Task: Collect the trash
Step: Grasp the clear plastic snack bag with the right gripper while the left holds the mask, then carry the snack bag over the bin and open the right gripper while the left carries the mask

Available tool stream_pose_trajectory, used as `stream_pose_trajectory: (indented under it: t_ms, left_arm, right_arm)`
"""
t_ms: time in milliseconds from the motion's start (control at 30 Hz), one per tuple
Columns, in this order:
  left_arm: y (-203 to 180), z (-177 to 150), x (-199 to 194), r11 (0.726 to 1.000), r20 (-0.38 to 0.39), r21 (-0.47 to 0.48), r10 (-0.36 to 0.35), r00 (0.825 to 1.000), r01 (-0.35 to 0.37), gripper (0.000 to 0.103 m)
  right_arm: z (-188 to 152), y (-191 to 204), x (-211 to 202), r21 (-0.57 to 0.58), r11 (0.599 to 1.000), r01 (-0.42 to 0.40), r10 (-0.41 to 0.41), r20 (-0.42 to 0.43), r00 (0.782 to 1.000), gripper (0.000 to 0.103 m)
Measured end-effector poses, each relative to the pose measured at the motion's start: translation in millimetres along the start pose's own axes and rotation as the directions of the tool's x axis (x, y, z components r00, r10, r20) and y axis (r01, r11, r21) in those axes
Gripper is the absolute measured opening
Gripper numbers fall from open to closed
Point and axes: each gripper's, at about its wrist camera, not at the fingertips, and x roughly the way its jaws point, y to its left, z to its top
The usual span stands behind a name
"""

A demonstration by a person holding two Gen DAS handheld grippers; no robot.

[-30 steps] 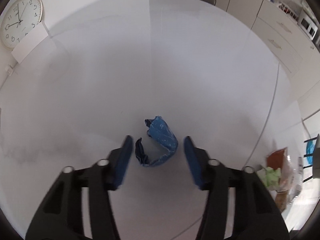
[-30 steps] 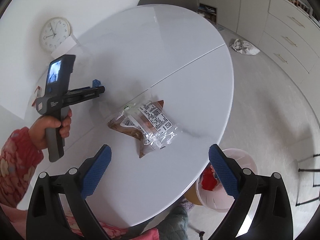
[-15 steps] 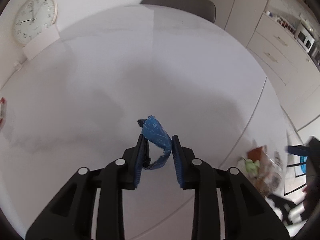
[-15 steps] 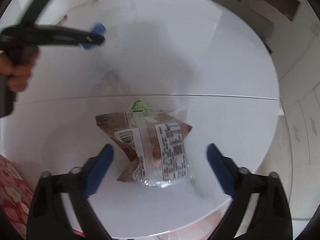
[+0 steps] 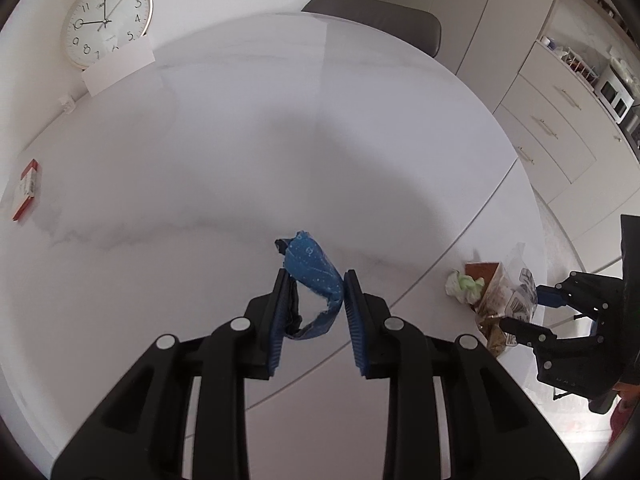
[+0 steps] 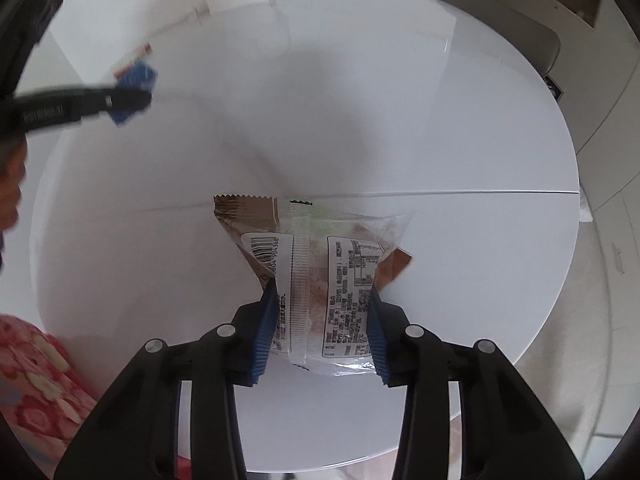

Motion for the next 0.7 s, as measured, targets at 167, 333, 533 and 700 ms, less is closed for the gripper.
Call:
stream_pose_trajectory:
  t_ms: [167,333,533,700]
  left_arm:
    - [-2,-8,-21,1.000,0.027,-0.015,-0.001,1.000,0.002,0.027]
    - [-7,-17,-40,1.000,0.049,-0.014,0.000,0.999,0.001,0.028]
    - [-25,-25,-57,1.000,0.063,0.016,-0.026,0.998,0.025,0.028]
    - [-47,-32,-65,0.996,0.053,0.039,-0.087,0.995,0.085,0.028]
  right_arm:
    - [-2,16,-29,0.062,0.996,-0.071,0.065,0.092,0.994,0.041]
    - [-17,16,-70,0.147,0.970,-0.192,0.158,0.217,0.963,0.041]
    - [-77,-33,-133,0.329,0.919,-0.218,0.097,0.346,0.933,0.041]
    - [-156,-87,-133,0.522,0.853,-0.018,-0.113,0.219,0.969,0.041]
